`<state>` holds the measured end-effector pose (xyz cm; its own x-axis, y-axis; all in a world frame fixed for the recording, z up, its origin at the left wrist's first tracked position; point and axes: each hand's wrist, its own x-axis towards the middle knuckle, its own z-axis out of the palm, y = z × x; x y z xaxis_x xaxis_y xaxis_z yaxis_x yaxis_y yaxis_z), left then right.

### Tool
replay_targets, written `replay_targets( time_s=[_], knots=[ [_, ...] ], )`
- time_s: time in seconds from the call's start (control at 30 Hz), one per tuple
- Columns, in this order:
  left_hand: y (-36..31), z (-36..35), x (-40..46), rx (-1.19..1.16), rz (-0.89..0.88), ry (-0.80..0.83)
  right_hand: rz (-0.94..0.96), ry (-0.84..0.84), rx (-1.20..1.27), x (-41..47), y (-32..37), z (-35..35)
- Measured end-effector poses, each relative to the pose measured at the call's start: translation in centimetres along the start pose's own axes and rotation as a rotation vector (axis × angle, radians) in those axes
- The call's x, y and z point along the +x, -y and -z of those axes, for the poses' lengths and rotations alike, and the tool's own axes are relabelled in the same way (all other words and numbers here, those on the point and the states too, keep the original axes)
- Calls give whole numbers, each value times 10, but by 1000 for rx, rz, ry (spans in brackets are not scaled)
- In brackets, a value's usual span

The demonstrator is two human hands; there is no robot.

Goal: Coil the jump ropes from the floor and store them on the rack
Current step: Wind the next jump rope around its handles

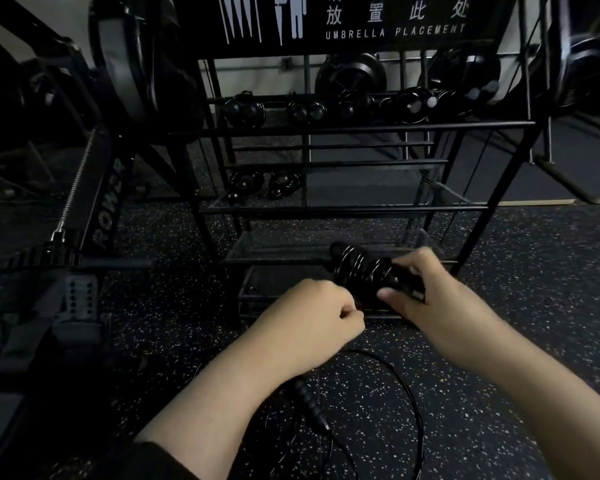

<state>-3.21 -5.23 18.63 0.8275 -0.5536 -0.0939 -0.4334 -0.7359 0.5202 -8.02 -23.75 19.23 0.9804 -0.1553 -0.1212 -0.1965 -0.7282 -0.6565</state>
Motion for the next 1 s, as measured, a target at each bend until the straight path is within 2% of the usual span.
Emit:
replay_targets(
  time_s=[0.1, 0.17, 0.37, 0.5, 0.57, 0.67, 0.73, 0.77, 0.9, 1.0],
  knots=[
    [2, 27, -4, 92, -80, 22, 70, 192, -153, -1, -2, -6],
    [9, 42, -4, 46, -145, 44, 106, 311, -130, -2, -3, -10],
    [27, 55, -9, -230, -204, 40, 245, 577, 40, -12, 4, -15],
    [36, 50, -8, -556, -190, 49, 310, 659, 260, -18, 11, -7],
    [41, 46, -5, -609, -160, 59, 327, 678, 418, -21, 11, -4],
    [55, 34, -3, -813, -112, 48, 331, 624, 807, -25, 10, -4],
    [54, 25, -5, -967, -53, -12, 295, 524, 1070, -22, 7, -4],
    [47, 22, -7, -964, 3, -16, 278, 445, 1124, -19, 6, -3],
    [21, 14, -3, -927, 82, 48, 195, 130, 1136, -10, 5, 4],
    [16, 17, 0, -950, 140, 113, 165, -32, 940, -6, 0, 6]
  ],
)
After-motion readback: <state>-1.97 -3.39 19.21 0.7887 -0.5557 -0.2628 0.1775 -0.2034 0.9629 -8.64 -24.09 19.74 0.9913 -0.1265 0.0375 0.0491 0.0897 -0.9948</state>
